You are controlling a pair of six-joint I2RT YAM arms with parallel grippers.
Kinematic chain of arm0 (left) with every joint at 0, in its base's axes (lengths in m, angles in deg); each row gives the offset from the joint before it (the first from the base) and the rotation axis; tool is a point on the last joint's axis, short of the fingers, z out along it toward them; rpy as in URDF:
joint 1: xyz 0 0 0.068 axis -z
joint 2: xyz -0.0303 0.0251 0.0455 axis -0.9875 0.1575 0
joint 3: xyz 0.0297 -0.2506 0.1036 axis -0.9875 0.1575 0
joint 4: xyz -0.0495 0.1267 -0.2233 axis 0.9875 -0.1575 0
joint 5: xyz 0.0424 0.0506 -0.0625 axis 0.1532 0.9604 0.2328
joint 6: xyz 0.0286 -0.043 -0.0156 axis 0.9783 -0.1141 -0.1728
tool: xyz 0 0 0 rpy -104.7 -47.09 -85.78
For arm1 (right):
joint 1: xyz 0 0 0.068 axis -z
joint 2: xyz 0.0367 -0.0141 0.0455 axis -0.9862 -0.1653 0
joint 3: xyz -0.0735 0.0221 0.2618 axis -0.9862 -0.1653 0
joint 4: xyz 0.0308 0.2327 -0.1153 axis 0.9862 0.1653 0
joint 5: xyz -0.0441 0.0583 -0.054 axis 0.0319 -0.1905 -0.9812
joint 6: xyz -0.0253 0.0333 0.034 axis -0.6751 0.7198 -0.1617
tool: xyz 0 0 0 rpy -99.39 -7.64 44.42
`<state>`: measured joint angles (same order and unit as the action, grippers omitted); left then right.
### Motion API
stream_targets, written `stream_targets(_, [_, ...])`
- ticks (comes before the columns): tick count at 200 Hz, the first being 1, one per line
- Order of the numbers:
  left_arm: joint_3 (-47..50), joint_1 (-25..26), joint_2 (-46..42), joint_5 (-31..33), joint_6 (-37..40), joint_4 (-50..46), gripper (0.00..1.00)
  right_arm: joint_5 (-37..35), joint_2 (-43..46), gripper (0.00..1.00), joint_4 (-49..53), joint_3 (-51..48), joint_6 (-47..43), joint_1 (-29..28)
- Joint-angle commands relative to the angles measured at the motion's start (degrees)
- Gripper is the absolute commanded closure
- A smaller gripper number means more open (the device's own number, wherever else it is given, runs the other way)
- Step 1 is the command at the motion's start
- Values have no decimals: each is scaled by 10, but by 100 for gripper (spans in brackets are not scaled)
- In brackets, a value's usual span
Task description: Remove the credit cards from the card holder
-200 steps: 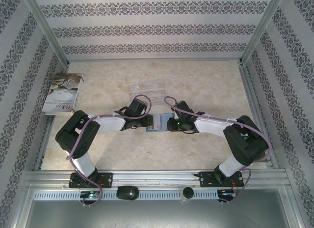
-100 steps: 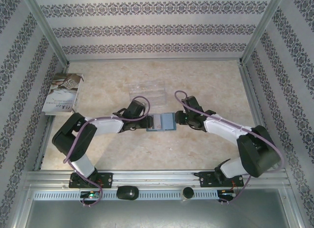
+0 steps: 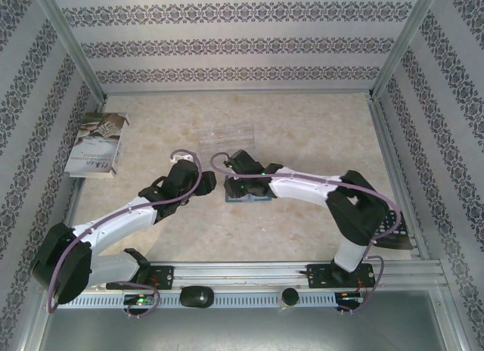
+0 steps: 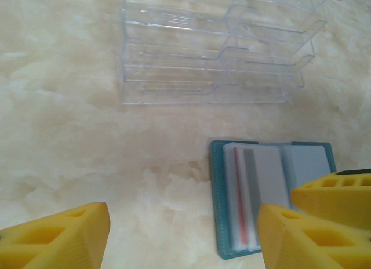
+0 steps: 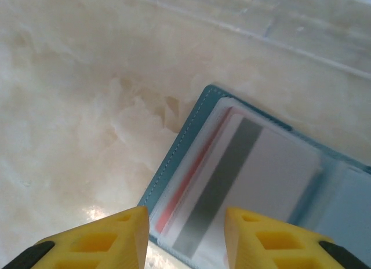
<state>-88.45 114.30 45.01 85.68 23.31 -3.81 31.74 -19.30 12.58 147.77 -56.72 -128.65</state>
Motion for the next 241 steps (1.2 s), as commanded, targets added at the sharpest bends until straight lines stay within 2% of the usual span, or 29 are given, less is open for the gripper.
stream_targets(1, [14, -8, -13, 21, 2, -32, 32, -48, -22, 61, 47, 33, -21, -1])
stream_targets(76, [27, -15, 8, -15, 0, -7, 32, -48, -82, 61, 67, 45, -36, 1])
stream_targets(94, [26, -15, 11, -19, 0, -5, 32, -50, -88, 67, 66, 39, -36, 1])
stream_targets(121, [22, -16, 19, -27, 1, -4, 33, -44, -87, 85, 53, 30, -37, 1])
stream_targets(146, [21, -16, 28, -44, 0, 8, 33, -38, -83, 98, 40, 26, -41, 3])
stream_targets(151, [22, -16, 30, -48, 1, 13, 33, -33, -80, 100, 35, 25, -42, 3])
stream_targets(182, [27, -16, 50, -90, 3, 53, 34, 17, -57, 100, -12, 6, -46, 11])
stream_targets(214, [40, -18, 74, -149, -9, 133, 36, 106, -27, 100, -71, -22, -23, 31])
stream_targets(241, [50, -27, 90, -184, -30, 198, 45, 174, -7, 100, -126, -50, 15, 53])
